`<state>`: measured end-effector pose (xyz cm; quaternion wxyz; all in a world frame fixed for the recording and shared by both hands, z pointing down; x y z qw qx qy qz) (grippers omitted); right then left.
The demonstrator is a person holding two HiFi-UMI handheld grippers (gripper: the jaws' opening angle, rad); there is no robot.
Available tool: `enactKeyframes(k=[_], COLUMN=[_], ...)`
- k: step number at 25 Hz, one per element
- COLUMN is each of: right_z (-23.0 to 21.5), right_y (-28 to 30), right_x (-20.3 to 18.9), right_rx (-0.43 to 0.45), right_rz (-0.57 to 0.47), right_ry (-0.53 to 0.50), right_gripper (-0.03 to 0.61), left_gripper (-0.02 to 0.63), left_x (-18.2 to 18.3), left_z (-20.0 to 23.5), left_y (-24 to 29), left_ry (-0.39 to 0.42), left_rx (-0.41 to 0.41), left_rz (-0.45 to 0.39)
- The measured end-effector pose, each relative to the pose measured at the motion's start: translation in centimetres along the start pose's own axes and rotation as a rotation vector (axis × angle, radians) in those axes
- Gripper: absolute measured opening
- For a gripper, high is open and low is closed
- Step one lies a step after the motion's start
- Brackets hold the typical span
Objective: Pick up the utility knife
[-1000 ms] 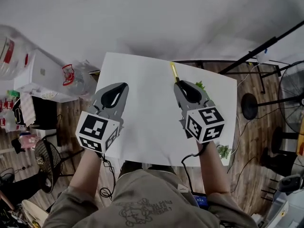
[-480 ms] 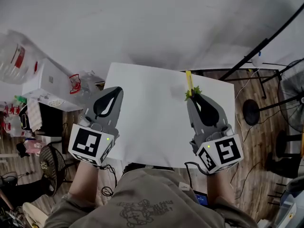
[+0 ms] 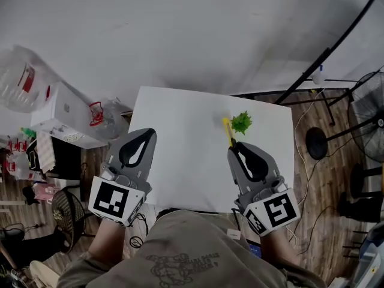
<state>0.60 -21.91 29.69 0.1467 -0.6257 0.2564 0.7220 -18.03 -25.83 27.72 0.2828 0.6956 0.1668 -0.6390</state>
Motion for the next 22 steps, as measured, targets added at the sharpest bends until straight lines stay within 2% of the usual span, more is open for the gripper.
enactKeyframes(k=[4,16,22], right_z=[0.21,-0.12,-0.29], right_y=[-0.29,-0.28,-0.28], right_x=[-0.58,-1.07,-0.91], right_rx=[0.004,-0.016,-0.014], right_rz=[0.014,0.023,0.023], right_ry=[0.014,0.044,0.065], right_gripper=[0.092,0.091,0.091], left_gripper=[0.0,0.0,0.0], left_x=[-0.93,-0.4,-0.63], left_z=[-0.89,-1.2,-1.02], left_y=[-0.31,-0.24,-0.47], left_ry=[0.001,0.034,0.02], left_rx=[-0.011,-0.036,-0.023], left_rz=[0.028,0.003,0.027])
Point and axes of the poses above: the fingertips, and each gripper's own axes: y forward along the fingers, z to its left, x out of its top, the point moved 2 cm from there along -y, backward along the fingers, and after that the axes turned 6 degrees about -y, right-handed, at the moved point
